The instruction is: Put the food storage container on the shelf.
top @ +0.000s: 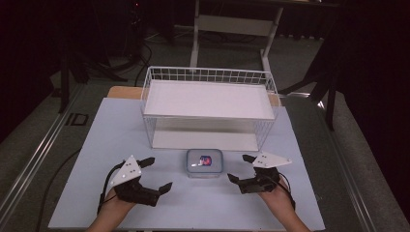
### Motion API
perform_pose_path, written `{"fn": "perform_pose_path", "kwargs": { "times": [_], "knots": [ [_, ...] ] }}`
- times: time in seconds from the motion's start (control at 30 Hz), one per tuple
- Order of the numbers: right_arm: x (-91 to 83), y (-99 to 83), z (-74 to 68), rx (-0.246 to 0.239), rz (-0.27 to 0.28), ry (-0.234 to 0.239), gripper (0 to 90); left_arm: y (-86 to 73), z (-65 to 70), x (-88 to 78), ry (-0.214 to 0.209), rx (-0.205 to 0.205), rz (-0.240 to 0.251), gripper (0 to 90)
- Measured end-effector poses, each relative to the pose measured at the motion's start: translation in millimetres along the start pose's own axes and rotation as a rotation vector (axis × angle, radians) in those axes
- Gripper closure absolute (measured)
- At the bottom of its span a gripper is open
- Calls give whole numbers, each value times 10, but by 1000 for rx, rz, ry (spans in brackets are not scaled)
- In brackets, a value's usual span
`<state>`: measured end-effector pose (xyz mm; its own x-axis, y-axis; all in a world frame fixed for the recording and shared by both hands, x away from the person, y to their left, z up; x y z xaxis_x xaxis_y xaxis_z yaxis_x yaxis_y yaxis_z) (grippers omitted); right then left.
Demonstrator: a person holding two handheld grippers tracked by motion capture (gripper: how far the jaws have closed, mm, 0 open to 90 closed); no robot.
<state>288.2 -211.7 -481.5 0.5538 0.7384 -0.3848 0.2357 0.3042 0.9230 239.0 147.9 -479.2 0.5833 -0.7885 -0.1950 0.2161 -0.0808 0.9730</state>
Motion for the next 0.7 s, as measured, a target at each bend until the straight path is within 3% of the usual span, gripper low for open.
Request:
{"fn": "perform_pose_path", "kwargs": {
  "times": [0.1,0.13,0.17,0.23,0.37,0.47,0.57,0.7],
  "knots": [
    [-32,65,-21,-54,4,-57,176,93,20,66,-36,14,-9,13],
    [-32,84,-20,-50,-6,-29,215,123,26,94,-30,29,-10,13],
    [-19,106,-10,-33,-36,-10,185,155,26,123,-34,29,-11,13],
    [-12,136,-5,-12,-14,-28,260,215,4,201,-59,3,-62,14],
    [68,131,21,64,-20,-28,260,283,-70,355,-71,-48,-119,13],
    [119,136,59,98,2,-54,207,312,-133,454,-55,-90,-118,13],
    [188,169,98,144,-26,-83,176,306,-192,568,-24,-128,-154,13],
    [285,189,159,213,-51,-37,139,239,-306,698,4,-225,-200,12]
  ]
}}
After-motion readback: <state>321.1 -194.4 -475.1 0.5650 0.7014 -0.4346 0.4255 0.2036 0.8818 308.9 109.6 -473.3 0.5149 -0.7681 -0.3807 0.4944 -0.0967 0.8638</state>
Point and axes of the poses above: each handheld gripper's, and its own axes: x roughly forward along the jaws, y roughly out of its top, z roughly to its right, the point moved 2 cm from there along x, roughly forward along the jaws, and after that the axes turned 8 degrees about z, right-handed, at the moved point
